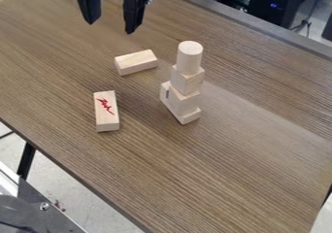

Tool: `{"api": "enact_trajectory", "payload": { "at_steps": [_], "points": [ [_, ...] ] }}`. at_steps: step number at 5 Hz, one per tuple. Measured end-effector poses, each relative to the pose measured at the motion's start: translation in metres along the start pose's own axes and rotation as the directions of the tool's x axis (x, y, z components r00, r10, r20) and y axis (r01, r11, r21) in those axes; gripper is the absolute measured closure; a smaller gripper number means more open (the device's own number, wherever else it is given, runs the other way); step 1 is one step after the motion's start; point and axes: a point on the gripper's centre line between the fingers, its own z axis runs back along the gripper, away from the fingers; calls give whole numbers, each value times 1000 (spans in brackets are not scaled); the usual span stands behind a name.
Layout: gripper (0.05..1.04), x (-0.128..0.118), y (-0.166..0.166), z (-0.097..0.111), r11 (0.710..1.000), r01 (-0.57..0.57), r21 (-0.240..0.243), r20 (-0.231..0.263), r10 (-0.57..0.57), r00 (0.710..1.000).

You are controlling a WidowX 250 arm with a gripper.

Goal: Put the rectangle on the cyclinder.

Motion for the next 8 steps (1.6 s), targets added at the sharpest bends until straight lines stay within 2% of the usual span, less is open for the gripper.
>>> {"api": "enact_trajectory", "payload": {
  "at_steps": [1,2,3,4,5,6,7,8],
  "points": [
    [83,-3,0,-8,1000,2,-3,-31,-3,1000],
    [83,7,11,-24,995,104,12,-126,-102,987],
    [83,17,15,-30,974,229,-7,-169,-226,959],
    [83,23,12,-36,956,290,-48,-166,-294,941],
    [83,21,10,-43,946,313,-79,-192,-323,927],
    [83,25,4,-50,931,348,-110,-144,-362,921],
    [83,32,2,-64,924,369,-96,-131,-379,916],
    [83,38,-1,-81,919,374,-121,-135,-389,911]
  ]
}}
